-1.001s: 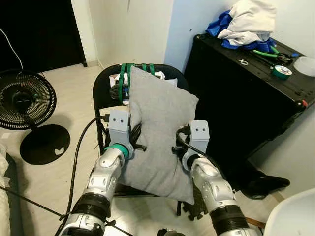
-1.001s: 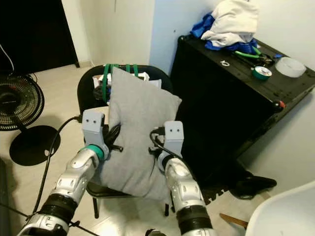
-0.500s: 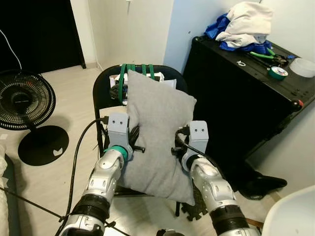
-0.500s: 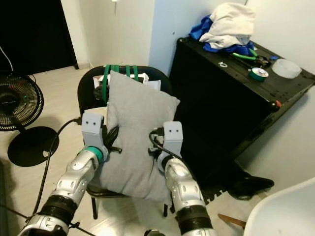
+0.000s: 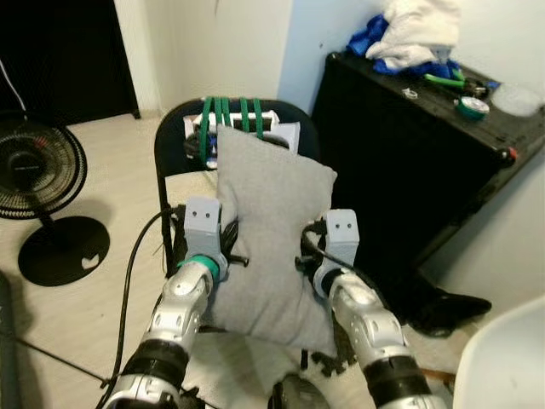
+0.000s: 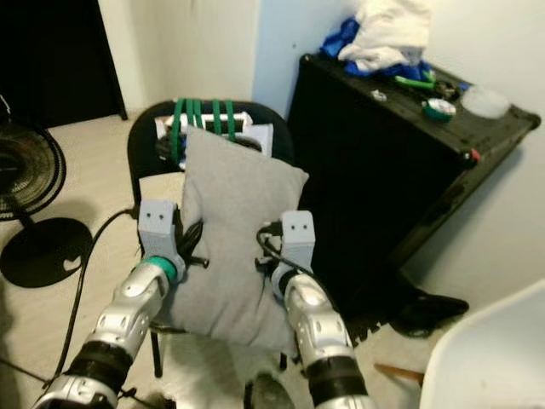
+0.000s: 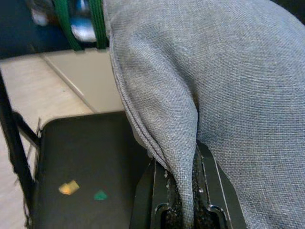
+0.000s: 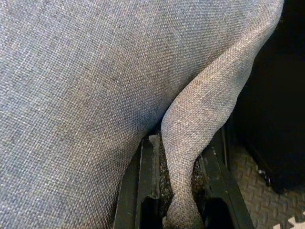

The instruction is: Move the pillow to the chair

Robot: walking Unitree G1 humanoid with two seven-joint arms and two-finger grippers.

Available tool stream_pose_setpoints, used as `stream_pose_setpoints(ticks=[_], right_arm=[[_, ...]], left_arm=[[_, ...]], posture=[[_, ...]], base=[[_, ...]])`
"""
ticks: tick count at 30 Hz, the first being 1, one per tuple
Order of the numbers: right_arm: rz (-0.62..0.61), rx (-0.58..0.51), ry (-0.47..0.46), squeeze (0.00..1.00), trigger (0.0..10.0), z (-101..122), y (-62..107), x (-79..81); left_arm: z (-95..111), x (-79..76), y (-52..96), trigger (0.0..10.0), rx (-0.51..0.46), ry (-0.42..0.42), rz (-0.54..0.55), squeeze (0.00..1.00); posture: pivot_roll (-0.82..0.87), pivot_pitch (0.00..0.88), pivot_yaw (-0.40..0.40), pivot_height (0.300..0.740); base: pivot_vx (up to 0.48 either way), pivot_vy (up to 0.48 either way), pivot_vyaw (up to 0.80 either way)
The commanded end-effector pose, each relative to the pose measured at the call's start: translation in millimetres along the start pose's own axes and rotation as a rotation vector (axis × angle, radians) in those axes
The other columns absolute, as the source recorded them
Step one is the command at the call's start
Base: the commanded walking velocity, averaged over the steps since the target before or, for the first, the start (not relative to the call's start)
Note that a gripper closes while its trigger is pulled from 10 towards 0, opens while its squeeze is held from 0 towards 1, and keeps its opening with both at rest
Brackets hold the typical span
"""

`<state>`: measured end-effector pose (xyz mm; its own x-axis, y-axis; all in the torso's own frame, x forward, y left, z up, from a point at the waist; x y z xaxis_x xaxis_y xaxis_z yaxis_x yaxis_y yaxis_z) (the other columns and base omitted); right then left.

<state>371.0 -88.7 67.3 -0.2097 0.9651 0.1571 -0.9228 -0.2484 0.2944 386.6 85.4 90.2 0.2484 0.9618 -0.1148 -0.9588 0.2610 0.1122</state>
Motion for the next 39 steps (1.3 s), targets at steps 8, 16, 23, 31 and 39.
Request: stream_pose_setpoints(ticks=[8,16,23,31,39], right_arm=[[0.019,0.003,0.022,0.0,10.0,0,-0.6,7.3],[0.026,-0.004,0.006,0.0,10.0,0,-0.1,9.0],[0.015,-0.014,0.034,0.0,10.0,14,-13.9,2.7],[-0.015,-0.07,0.055,0.0,10.0,43,-30.3,0.4],[-0.034,-0.151,0.077,0.0,10.0,77,-38.4,-1.5]], left_arm=[[3,-11.8,-1.4,10.0,-0.012,-0.02,-0.036,0.0],[7,-11.8,-1.7,10.0,-0.021,-0.031,-0.038,0.0],[5,3.3,-12.2,10.0,0.018,-0.057,0.036,0.0],[26,39.8,-22.2,10.0,-0.003,-0.117,0.173,0.0],[53,50.7,-28.5,10.0,-0.075,-0.195,0.21,0.0]], posture=[[-0.07,0.001,-0.029,0.616],[-0.07,0.021,-0.022,0.601],[-0.07,0.157,-0.027,0.601],[-0.08,0.245,0.006,0.601],[-0.1,0.298,0.022,0.601]], base=[[0.0,0.0,0.0],[0.0,0.0,0.0],[0.0,0.0,0.0],[0.0,0.0,0.0],[0.0,0.0,0.0]])
Point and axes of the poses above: a point about 5 cm out from each wrist's last joint towards the gripper, its own y axis pointing back from the gripper into the wrist, its own z axis along the axis of the wrist's last joint, x = y × z, the point moved 5 cm from there along -y, pointing out of the wrist towards the gripper
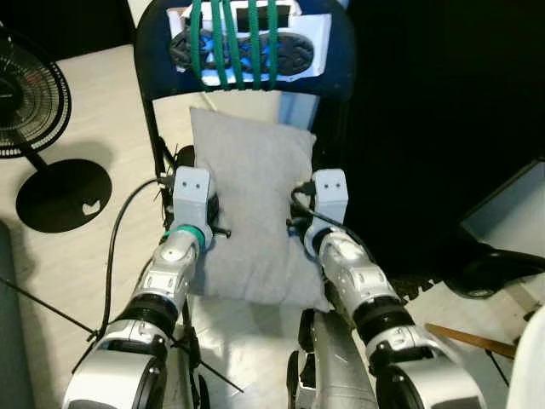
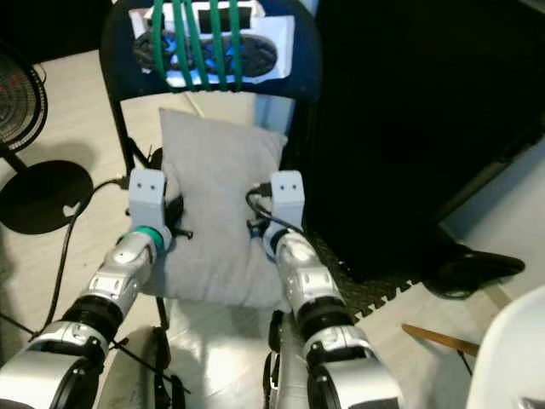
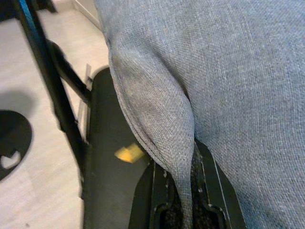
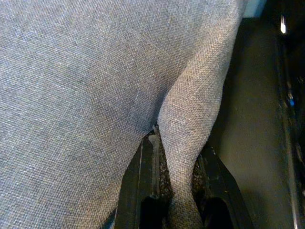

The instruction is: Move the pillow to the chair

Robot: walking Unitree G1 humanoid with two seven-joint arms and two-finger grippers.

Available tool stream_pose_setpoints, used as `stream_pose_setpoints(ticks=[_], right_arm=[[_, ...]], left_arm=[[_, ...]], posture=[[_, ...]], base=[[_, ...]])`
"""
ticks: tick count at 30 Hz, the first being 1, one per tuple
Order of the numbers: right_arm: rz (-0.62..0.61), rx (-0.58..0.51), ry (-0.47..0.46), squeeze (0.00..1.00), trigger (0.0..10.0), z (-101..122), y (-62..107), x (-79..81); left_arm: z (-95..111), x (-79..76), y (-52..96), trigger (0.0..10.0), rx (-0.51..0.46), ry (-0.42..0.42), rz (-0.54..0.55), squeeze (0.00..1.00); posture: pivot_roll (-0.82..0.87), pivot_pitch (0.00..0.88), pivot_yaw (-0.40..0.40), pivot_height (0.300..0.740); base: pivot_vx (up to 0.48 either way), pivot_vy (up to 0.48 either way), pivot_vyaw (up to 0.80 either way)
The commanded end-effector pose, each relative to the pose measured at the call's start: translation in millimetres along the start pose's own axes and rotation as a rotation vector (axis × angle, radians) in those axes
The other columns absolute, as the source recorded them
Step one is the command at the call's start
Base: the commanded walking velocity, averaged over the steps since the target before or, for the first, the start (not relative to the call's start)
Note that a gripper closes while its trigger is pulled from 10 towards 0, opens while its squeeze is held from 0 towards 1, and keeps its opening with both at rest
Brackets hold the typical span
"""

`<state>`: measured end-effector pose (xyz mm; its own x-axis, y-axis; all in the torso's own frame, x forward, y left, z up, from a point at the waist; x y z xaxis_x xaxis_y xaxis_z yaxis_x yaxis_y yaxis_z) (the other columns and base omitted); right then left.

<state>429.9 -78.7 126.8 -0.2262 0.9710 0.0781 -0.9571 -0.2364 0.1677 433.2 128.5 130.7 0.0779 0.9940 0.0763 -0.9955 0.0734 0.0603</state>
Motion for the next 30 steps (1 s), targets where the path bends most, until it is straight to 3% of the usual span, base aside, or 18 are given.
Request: stream_pose_setpoints(ticks=[1,2,3,5,8,9,11,12,14,15,17,18,24,27,28,29,30], right_arm=[[-0.03,-0.018,-0.002,0.0,10.0,2,0.5,-8.3],[-0.047,-0.044,0.025,0.0,10.0,15,-2.9,-12.9],[-0.047,-0.044,0.025,0.0,10.0,15,-2.9,-12.9],[-0.098,-0.084,0.094,0.0,10.0,40,-7.4,-25.9],[-0.098,-0.084,0.094,0.0,10.0,40,-7.4,-25.9],[-0.133,-0.085,0.119,1.0,10.0,44,-7.5,-35.3],[-0.133,-0.085,0.119,1.0,10.0,44,-7.5,-35.3],[-0.14,-0.083,0.12,1.0,10.0,43,-6.9,-38.1],[-0.162,-0.079,0.138,1.0,10.0,40,-6.0,-42.6],[-0.2,-0.068,0.165,0.0,10.0,37,-4.0,-50.2],[-0.227,-0.06,0.185,0.0,10.0,34,-2.6,-55.3],[-0.241,-0.054,0.189,0.0,10.0,31,-1.2,-59.8],[-0.264,-0.053,0.179,0.0,10.0,21,4.2,-71.2],[-0.328,-0.093,0.137,0.0,10.0,14,15.1,-88.6],[-0.328,-0.093,0.137,0.0,10.0,14,15.1,-88.6],[-0.341,-0.117,0.124,0.0,10.0,12,20.4,-92.4],[-0.341,-0.117,0.124,0.0,10.0,12,20.4,-92.4]], left_arm=[[3,2.8,-0.3,10.0,-0.019,-0.019,0.021,0.0],[14,5.4,-4.5,10.0,-0.045,-0.027,0.04,0.0],[14,5.4,-4.5,10.0,-0.045,-0.027,0.04,0.0],[31,-3.7,-12.3,10.0,-0.069,0.018,0.023,0.0],[31,-3.7,-12.3,10.0,-0.069,0.018,0.023,0.0],[32,-20.6,-13.9,10.0,-0.057,0.072,-0.044,0.04],[32,-20.6,-13.9,10.0,-0.057,0.072,-0.044,0.04],[28,-29.2,-12.8,10.0,-0.043,0.099,-0.088,1.0],[23,-35.2,-11.4,10.0,-0.032,0.098,-0.118,1.0],[16,-36.5,-9.5,10.0,-0.009,0.086,-0.138,0.35],[11,-36.0,-8.3,10.0,0.007,0.073,-0.145,0.35],[7,-32.3,-7.2,10.0,0.016,0.06,-0.143,0.0],[-5,-14.9,-2.9,10.0,0.025,0.044,-0.109,0.0],[-36,5.3,11.6,10.0,0.065,0.049,-0.077,0.0],[-36,5.3,11.6,10.0,0.065,0.049,-0.077,0.0],[-49,7.4,18.8,10.0,0.084,0.058,-0.088,1.0],[-49,7.4,18.8,10.0,0.084,0.058,-0.088,1.0]], posture=[[-0.1,0.298,0.022,0.601],[-0.1,0.3,0.024,0.601],[-0.1,0.3,0.024,0.601],[-0.11,0.293,0.026,0.601],[-0.11,0.293,0.026,0.601],[-0.12,0.28,0.027,0.601],[-0.12,0.28,0.027,0.601],[-0.12,0.28,0.027,0.601],[-0.12,0.279,0.03,0.601],[-0.12,0.265,0.031,0.601],[-0.12,0.265,0.031,0.601],[-0.11,0.248,0.03,0.601],[-0.1,0.214,0.038,0.601],[-0.11,0.156,0.036,0.601],[-0.11,0.156,0.036,0.601],[-0.11,0.131,0.027,0.601],[-0.11,0.131,0.027,0.601]], base=[[0.0,0.0,0.0],[0.0,0.0,0.0],[0.0,0.0,0.0],[0.0,0.0,0.0],[0.0,0.0,0.0],[0.0,0.0,0.0],[0.0,0.0,0.0],[0.0,0.0,0.0],[0.0,0.0,0.0],[0.0,0.0,0.0],[0.0,0.0,0.0],[0.0,0.0,0.0],[0.0,0.0,0.0],[0.0,0.0,0.0],[0.0,0.0,0.0],[0.0,0.0,0.0],[0.0,0.0,0.0]])
Point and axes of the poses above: a point about 5 cm out from each wrist's last joint towards the gripper, its own y axis pointing back from the gripper into the wrist, its own z axis along the axis of the wrist's last joint, x = y × z, the point moved 5 cm from there along -y, pointing out of the wrist towards the gripper
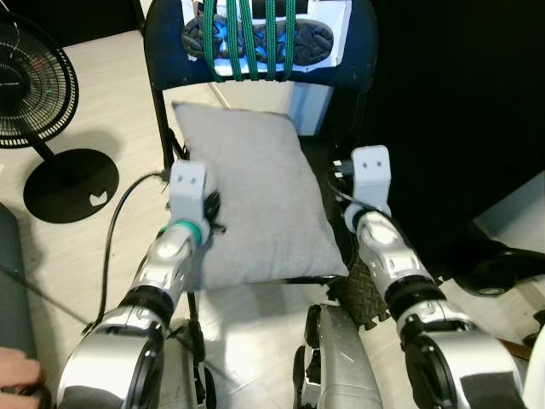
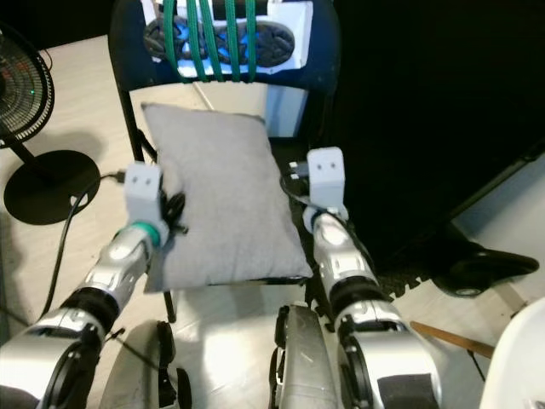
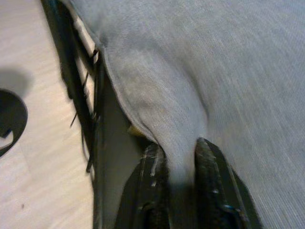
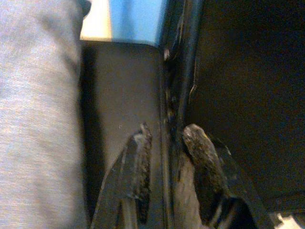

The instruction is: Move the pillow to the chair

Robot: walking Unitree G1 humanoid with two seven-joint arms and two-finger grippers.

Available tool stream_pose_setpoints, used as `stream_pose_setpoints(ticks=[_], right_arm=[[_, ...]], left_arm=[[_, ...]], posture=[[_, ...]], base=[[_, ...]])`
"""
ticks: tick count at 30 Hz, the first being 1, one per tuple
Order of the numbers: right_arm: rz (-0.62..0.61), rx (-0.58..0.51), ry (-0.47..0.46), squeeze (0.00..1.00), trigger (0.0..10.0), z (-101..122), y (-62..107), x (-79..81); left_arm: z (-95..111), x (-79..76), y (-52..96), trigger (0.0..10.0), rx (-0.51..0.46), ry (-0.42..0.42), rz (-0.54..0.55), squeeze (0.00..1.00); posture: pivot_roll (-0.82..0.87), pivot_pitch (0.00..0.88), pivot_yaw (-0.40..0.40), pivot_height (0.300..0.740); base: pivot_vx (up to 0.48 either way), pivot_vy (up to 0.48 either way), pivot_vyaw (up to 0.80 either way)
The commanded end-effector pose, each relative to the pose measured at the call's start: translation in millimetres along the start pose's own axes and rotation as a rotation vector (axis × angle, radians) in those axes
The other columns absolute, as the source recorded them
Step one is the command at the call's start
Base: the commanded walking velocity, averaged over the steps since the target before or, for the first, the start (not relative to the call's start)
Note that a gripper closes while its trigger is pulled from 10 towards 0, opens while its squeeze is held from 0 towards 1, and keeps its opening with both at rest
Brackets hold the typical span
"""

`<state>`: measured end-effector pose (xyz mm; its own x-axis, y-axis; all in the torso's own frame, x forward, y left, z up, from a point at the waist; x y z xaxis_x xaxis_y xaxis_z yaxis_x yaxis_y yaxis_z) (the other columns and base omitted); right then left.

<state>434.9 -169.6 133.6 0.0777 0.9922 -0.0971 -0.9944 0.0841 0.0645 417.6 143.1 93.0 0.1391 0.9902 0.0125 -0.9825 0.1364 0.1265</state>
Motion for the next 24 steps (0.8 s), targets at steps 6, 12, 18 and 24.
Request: stream_pose_setpoints(ticks=[6,12,18,24], right_arm=[[-0.021,-0.059,-0.038,0.0,10.0,-16,23.8,-8.9],[-0.016,-0.054,-0.049,0.0,10.0,-21,28.1,-8.3],[0.018,-0.019,-0.119,0.0,10.0,-39,41.3,2.3],[0.131,-0.05,0.038,0.0,10.0,-41,51.5,40.2]], left_arm=[[-9,-9.8,14.7,10.0,-0.083,-0.04,-0.075,0.0],[3,-7.5,15.8,10.0,-0.152,-0.021,-0.048,0.0],[32,-16.3,24.3,10.0,-0.293,0.017,-0.029,0.0],[12,-40.9,25.9,10.0,-0.199,0.126,-0.1,0.0]], posture=[[-0.09,0.068,0.007,0.601],[-0.08,0.054,0.008,0.601],[-0.07,0.02,0.017,0.601],[-0.07,0.013,0.014,0.601]], base=[[0.0,0.0,0.0],[0.0,0.0,0.0],[0.0,0.0,0.0],[0.0,0.0,0.0]])
Point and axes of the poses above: a point about 5 cm out from each wrist's last joint towards the gripper, its own y axis pointing back from the gripper into the wrist, its own z axis along the axis of the wrist's last joint, x = y × z, the point moved 5 cm from there along -y, pointing out of the wrist towards the gripper
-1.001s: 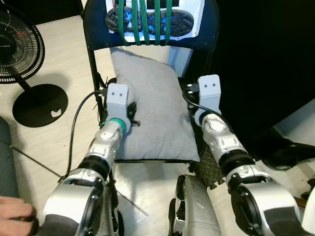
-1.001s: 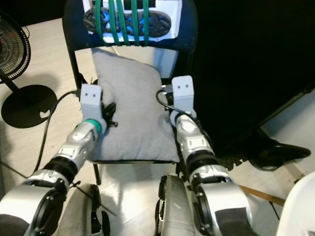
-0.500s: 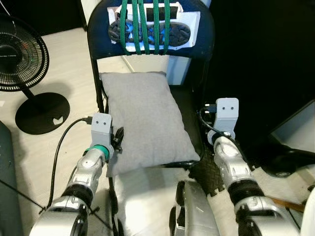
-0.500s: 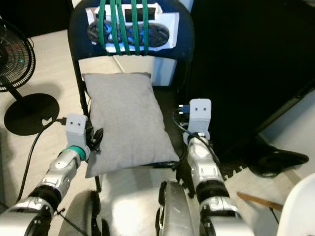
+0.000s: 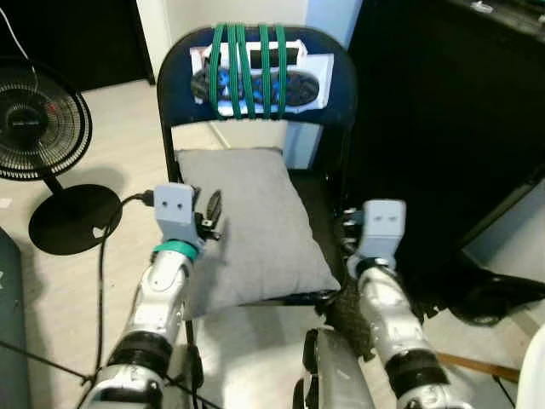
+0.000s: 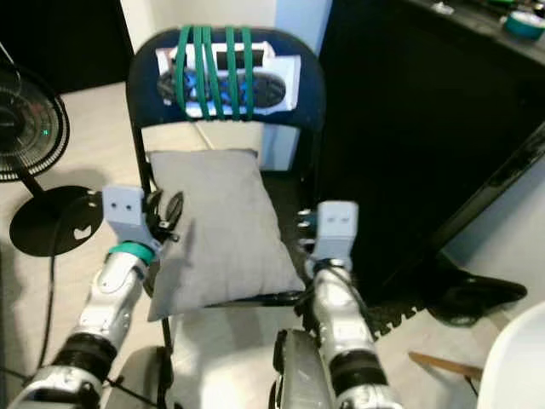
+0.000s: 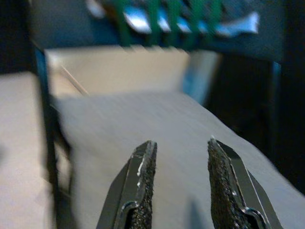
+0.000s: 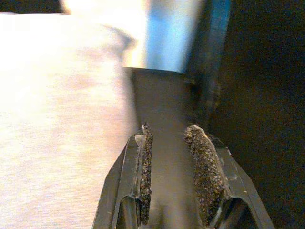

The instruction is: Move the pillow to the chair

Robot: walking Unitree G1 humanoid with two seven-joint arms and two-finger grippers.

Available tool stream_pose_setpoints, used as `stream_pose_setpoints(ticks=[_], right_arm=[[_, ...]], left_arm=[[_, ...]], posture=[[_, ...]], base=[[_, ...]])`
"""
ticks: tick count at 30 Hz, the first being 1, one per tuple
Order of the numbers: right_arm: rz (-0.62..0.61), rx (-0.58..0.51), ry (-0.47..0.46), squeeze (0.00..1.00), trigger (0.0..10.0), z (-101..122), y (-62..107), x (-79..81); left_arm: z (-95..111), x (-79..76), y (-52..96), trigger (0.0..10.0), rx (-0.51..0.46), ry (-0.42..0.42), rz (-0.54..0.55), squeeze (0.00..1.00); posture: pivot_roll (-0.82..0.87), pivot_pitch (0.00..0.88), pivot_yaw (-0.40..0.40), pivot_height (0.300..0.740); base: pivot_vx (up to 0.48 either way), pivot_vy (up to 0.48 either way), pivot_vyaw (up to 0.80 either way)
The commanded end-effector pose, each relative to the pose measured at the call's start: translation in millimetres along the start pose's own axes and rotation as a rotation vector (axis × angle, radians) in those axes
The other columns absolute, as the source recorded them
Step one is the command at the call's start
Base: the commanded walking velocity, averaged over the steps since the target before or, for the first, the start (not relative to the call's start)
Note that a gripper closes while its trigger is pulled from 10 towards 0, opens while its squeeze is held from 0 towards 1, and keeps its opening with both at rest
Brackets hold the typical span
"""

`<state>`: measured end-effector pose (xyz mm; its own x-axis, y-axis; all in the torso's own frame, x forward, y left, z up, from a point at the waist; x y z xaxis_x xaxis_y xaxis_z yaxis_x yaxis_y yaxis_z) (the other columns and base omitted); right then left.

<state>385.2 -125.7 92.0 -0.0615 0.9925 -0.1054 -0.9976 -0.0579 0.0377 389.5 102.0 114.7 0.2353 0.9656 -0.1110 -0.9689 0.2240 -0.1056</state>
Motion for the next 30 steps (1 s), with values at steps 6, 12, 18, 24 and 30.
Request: stream_pose_setpoints(ticks=[6,12,18,24,30], right_arm=[[0.11,0.002,-0.039,0.0,10.0,-5,10.6,28.9],[0.132,-0.003,-0.048,0.0,10.0,-3,11.0,36.2],[0.099,-0.013,-0.061,0.0,10.0,2,7.5,28.2],[0.095,-0.015,-0.065,0.0,10.0,3,7.4,28.3],[0.061,-0.02,-0.093,0.0,10.0,5,6.7,18.1]], left_arm=[[-18,-18.1,7.8,10.0,0.059,-0.047,-0.092,0.0],[-16,-16.8,7.7,10.0,0.041,-0.095,-0.072,0.0],[-11,22.6,12.3,10.0,0.072,0.001,0.13,0.0],[-12,33.4,16.9,10.0,0.094,0.013,0.151,0.0],[-11,36.4,19.3,10.0,0.088,-0.115,0.144,0.0]], posture=[[-0.07,0.0,-0.018,0.611],[-0.06,0.0,-0.033,0.626],[-0.04,0.0,-0.046,0.651],[-0.04,0.0,-0.032,0.666],[-0.03,0.005,-0.022,0.686]], base=[[0.0,0.0,0.0],[0.0,0.0,0.0],[0.0,0.0,0.0],[0.0,0.0,0.0],[0.0,0.0,0.0]])
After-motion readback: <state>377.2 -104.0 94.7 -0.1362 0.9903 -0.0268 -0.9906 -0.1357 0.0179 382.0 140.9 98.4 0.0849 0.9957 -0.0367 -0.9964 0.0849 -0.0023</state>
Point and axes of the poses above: a point about 5 cm out from each wrist's last joint towards the gripper, its own y axis pointing back from the gripper into the wrist, its own z axis along the axis of the wrist's last joint, x = y × z, the point moved 5 cm from there along -y, pointing out of the wrist towards the gripper
